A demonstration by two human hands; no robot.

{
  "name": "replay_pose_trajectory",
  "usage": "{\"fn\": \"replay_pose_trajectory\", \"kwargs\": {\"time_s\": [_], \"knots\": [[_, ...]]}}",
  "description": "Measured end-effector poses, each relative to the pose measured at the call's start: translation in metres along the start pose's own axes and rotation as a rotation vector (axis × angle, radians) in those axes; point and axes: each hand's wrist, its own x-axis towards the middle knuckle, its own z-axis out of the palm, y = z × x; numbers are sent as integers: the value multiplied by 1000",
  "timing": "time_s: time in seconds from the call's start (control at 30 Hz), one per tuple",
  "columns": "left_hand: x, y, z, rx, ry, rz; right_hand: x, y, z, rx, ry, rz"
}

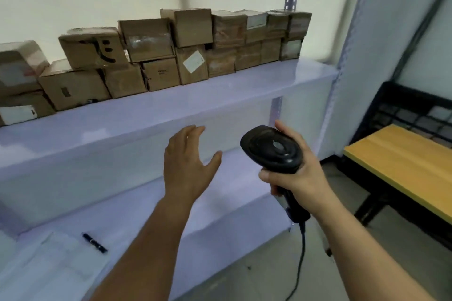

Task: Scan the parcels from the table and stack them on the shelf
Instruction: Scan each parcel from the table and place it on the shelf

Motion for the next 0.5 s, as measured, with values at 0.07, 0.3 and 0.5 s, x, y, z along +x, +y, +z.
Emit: {"fn": "replay_pose_trajectory", "kwargs": {"time_s": [0.07, 0.3, 0.5], "knots": [[-14, 38, 22, -19, -46, 9, -25, 2, -39, 1, 41, 5], [-55, 170, 96, -98, -137, 108, -108, 1, -172, -16, 175, 27], [-90, 272, 157, -203, -233, 207, -173, -8, -262, -82, 302, 41]]}}
